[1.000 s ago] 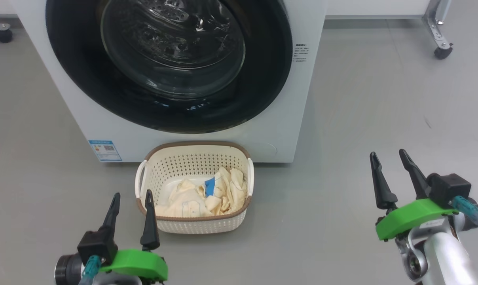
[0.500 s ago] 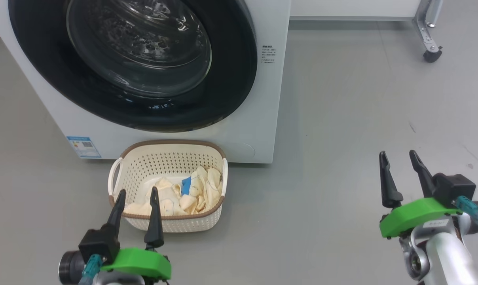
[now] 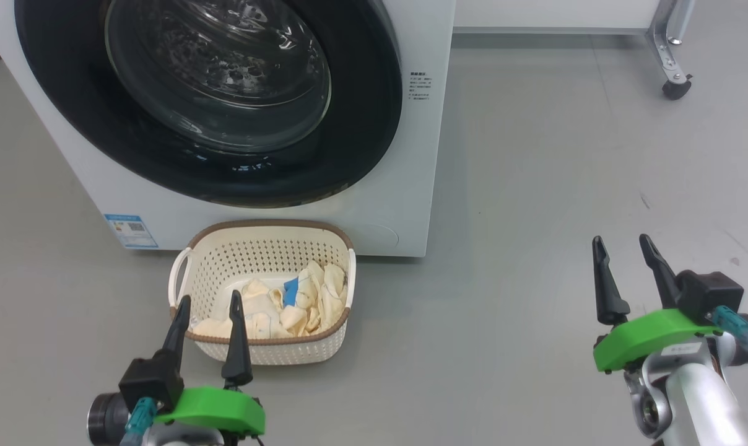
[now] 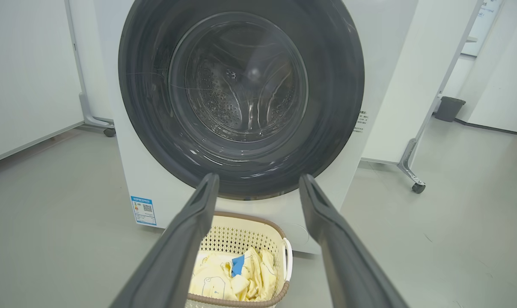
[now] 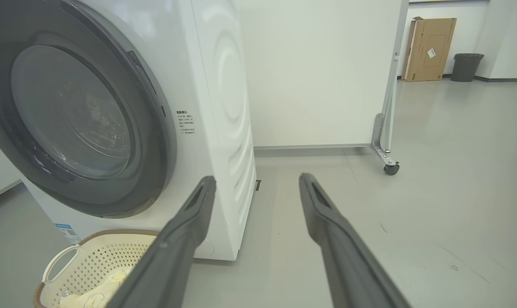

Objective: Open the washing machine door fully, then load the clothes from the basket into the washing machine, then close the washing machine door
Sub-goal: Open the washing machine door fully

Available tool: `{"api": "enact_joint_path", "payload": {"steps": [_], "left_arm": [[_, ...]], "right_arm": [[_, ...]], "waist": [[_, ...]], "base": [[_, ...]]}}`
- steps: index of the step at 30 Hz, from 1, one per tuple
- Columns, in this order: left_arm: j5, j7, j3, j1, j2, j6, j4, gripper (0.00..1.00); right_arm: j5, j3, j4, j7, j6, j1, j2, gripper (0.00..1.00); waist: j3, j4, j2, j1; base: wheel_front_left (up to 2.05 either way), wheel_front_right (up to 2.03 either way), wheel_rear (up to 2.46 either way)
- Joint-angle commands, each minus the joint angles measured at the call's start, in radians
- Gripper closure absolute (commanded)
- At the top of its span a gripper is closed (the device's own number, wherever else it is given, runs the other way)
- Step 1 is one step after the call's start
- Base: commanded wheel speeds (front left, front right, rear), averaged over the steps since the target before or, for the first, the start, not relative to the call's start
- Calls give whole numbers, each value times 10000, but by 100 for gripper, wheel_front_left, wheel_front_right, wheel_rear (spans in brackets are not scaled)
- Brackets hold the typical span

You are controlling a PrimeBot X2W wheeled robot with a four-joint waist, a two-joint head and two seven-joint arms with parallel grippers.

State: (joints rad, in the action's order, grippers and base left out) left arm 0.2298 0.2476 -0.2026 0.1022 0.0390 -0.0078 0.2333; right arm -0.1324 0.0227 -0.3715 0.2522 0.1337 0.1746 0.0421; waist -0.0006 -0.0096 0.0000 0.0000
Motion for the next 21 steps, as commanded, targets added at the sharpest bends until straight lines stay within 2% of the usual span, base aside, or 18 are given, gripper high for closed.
{"api": "enact_joint_path", "payload": {"steps": [1,21], "left_arm": [[-17,141,354,366,112,25,-327,0],[-21,141,378,389,112,18,-251,0]], "right_arm": [[-45,-256,288,94,-30,556,81,0],[-47,-292,301,95,-30,573,81,0]], "waist": [[3,2,0,0],[53,30,0,0]], "base": [[0,0,0],[0,0,0]]}}
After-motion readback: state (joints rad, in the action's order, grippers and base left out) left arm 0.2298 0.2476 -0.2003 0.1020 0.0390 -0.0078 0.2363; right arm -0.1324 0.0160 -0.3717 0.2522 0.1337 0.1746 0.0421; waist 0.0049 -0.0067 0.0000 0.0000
